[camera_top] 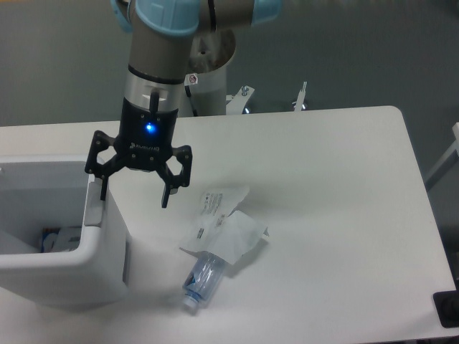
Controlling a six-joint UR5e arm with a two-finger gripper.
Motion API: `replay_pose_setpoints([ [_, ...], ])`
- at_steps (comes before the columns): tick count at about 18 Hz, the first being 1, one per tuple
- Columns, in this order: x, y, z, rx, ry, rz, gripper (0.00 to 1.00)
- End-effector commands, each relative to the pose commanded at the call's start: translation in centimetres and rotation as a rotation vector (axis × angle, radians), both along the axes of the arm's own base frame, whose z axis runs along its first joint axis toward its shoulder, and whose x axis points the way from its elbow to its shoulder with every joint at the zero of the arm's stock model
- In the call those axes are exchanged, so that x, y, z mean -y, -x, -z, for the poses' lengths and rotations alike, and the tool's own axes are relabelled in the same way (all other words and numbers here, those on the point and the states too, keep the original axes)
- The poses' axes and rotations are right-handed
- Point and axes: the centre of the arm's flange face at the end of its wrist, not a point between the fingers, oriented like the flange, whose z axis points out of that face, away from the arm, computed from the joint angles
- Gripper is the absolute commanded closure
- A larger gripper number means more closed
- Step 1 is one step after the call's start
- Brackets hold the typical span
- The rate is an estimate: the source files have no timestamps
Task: Open the trash can
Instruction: 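Push the gripper finger against the lid edge to tip the lid open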
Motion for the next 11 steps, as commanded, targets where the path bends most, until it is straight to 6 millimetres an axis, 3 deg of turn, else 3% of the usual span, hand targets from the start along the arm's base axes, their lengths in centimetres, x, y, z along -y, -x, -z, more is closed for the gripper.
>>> replay_pose_setpoints([
  [5,4.3,8.2,-2.7,-0.073,-0.027,-0.105,0.00],
  [9,7.5,12.4,-2.0,-0.165,0.027,-0.092,0.00],
  [11,8.7,13.6,-1.5,-0.244,0.099,-0.065,0.00],
])
